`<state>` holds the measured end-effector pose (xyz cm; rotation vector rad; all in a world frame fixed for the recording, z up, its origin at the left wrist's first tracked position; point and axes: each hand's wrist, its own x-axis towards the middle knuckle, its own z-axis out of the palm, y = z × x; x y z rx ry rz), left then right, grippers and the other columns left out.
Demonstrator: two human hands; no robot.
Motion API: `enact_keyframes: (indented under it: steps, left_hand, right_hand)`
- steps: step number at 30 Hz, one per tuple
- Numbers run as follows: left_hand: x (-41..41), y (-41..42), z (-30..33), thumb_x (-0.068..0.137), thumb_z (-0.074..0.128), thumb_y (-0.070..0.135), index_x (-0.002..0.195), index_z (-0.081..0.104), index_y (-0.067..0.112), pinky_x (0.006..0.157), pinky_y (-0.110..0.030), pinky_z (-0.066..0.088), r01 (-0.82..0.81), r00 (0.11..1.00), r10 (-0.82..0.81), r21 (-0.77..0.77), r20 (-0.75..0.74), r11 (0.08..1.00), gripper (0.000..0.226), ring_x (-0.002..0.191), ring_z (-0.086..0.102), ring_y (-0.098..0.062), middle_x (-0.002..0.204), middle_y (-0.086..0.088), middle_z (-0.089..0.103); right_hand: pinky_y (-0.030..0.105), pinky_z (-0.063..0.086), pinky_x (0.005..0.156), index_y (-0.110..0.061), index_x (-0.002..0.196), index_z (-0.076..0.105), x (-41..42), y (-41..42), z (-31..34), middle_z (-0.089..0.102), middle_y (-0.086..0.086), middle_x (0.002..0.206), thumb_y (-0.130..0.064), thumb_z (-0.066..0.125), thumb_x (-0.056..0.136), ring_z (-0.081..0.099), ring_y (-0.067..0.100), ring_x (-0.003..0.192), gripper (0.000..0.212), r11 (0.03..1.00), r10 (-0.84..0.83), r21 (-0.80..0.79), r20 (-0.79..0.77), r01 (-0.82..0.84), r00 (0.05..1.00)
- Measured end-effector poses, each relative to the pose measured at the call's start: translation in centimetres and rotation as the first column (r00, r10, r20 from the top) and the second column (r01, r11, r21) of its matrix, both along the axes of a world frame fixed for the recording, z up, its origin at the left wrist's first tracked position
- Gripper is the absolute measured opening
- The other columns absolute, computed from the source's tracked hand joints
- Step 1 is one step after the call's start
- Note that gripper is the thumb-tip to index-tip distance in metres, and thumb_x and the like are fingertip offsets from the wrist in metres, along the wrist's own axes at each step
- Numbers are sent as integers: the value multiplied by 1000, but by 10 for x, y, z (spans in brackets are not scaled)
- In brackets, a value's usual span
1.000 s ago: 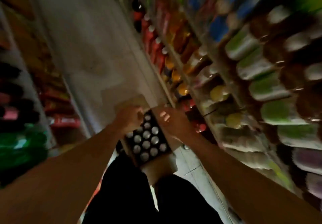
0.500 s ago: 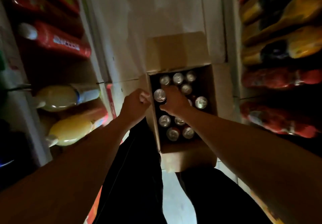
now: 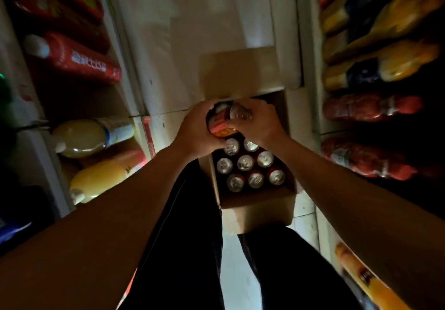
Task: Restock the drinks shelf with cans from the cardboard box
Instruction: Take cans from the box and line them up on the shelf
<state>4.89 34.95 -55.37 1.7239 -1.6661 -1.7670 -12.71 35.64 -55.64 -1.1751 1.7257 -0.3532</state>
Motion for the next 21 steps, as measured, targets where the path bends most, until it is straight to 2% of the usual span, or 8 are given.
enact_keyframes:
  steps: [3, 6, 9, 12, 15, 17, 19, 21]
  left_hand:
    - [-27, -31, 76, 47, 92, 20, 134, 50, 28, 98, -24, 49, 142, 989, -143, -29, -46, 989, 97, 111, 60, -2, 125, 10, 61]
    - [-58, -68, 175, 51, 94, 14, 110, 61, 27, 85, -10, 49, 164, 978, -177, -116, -108, 980, 70, 89, 62, 13, 105, 9, 69]
    - [-96, -88, 294, 46, 95, 19, 103, 61, 30, 84, -25, 55, 155, 960, -204, -240, -194, 958, 68, 89, 69, -3, 97, 7, 72]
    - [-135, -99, 397, 40, 93, 28, 98, 52, 40, 86, -35, 56, 94, 922, -195, -295, -335, 951, 72, 92, 70, -12, 98, 7, 69]
    - [-175, -103, 491, 37, 94, 23, 116, 52, 30, 88, -43, 57, 134, 874, -257, -305, -412, 943, 89, 101, 69, -13, 110, 5, 68]
    - [-205, -103, 545, 39, 93, 23, 125, 48, 22, 94, -41, 55, 189, 841, -358, -400, -406, 897, 97, 107, 67, -11, 116, 3, 67]
    - [-236, -97, 589, 41, 92, 21, 111, 51, 26, 92, -34, 54, 222, 813, -432, -478, -389, 850, 81, 100, 67, -4, 108, 2, 69]
    - [-268, -82, 621, 46, 92, 10, 100, 52, 28, 82, -18, 49, 222, 793, -480, -557, -375, 800, 69, 84, 64, 12, 94, 10, 68]
  right_hand:
    - [35, 59, 70, -34, 90, 73, -33, -19, 107, 75, -7, 81, -40, 80, 67, 72, 11, 73, 25, 985, -162, -37, 138, 169, 977]
    - [25, 51, 52, -24, 83, 72, -60, -37, 224, 68, -7, 62, -31, 77, 74, 65, 6, 55, 13, 963, -218, -112, 210, 245, 953]
    - [23, 43, 55, -25, 83, 65, -86, -45, 354, 63, -13, 66, -48, 69, 69, 58, 3, 61, 27, 916, -266, -240, 236, 321, 935]
    - [18, 47, 57, -30, 92, 64, -114, -42, 452, 68, -12, 80, -40, 80, 72, 62, 4, 70, 28, 862, -317, -309, 287, 401, 904]
    - [14, 53, 69, -37, 109, 58, -141, -19, 541, 72, -11, 99, -36, 93, 58, 68, 0, 85, 62, 797, -374, -410, 240, 443, 896]
    - [15, 53, 69, -35, 119, 55, -159, -6, 589, 71, -13, 101, -31, 94, 58, 68, -3, 83, 72, 740, -437, -477, 197, 475, 878]
    - [16, 51, 74, -28, 119, 59, -178, 9, 626, 72, -12, 99, -32, 92, 62, 66, -7, 83, 67, 668, -505, -553, 154, 498, 849]
    - [11, 48, 72, -27, 113, 62, -199, 29, 657, 71, -14, 93, -34, 92, 62, 63, -13, 79, 60, 593, -578, -623, 112, 510, 808]
